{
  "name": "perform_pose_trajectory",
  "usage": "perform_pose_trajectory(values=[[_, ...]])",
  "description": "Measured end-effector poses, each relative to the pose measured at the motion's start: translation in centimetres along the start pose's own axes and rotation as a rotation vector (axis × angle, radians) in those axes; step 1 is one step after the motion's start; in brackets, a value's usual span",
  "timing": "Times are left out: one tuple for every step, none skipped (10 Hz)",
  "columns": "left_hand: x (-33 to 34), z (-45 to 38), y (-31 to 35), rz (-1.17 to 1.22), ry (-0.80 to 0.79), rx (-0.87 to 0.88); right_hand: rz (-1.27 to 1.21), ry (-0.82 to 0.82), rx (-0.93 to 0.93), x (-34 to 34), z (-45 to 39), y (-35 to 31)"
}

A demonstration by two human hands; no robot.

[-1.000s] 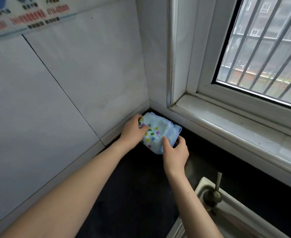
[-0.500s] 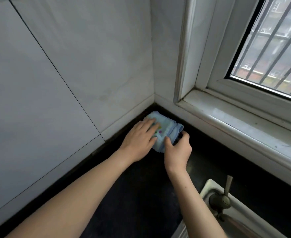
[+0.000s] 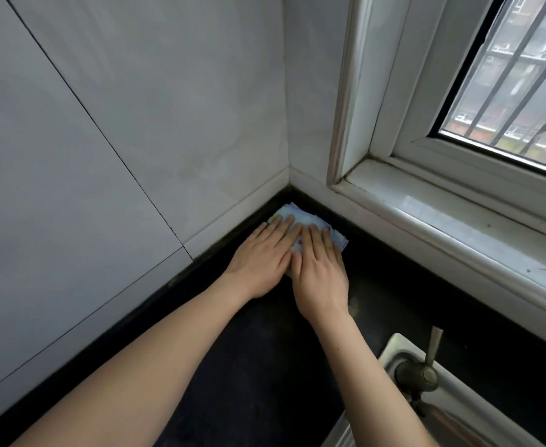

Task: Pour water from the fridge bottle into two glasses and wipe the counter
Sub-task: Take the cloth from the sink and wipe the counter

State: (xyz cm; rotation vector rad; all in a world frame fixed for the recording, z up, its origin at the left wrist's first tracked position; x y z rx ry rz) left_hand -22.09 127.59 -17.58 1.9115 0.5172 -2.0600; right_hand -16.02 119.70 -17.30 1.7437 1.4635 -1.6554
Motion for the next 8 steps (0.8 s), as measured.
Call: perform_pose_trajectory(values=[[-0.1, 0.0, 0.0, 0.047, -0.001, -0.015, 0.036, -0.125, -0.031, 0.9, 0.2, 0.6], [-0.9, -0.3, 0.2, 0.071, -0.083, -0.022, 0.044, -0.214, -0.017, 0.3, 0.1, 0.2], [-2.9, -0.2, 0.5, 0.116, -0.074, -0.067, -0.023, -0.236, 0.024, -1.1, -0.2, -0.2], [-6.2, 1.0, 1.2, 0.244, 0.079, -0.137, -0.181, -0.179, 0.06, -3.4, 0.2, -1.2], [-9.1, 3.4, 2.5, 0.35, 0.144, -0.157, -0.364, -0.071, 0.167, -7.2, 1.6, -1.7], [-12.3, 6.9, 3.5, 0.408, 0.228, -0.2, -0.374, 0.02, 0.212, -11.9, 3.7, -2.3], [-15.9, 11.1, 5.5, 0.414, 0.311, -0.219, -0.377, 0.056, 0.143, -16.2, 6.6, -3.9], [-19.5, 16.3, 8.0, 0.406, 0.413, -0.19, -0.376, 0.101, -0.069, -20.7, 11.5, -6.6]])
Point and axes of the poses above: each hand's wrist, its own z-axis away from the middle knuckle, its own x-axis out of the palm, y = z × x, the point moved 7 cm from there along -z, towards the middle knuckle, and after that the axes turned 2 degrees about x, right-handed, at the moved point
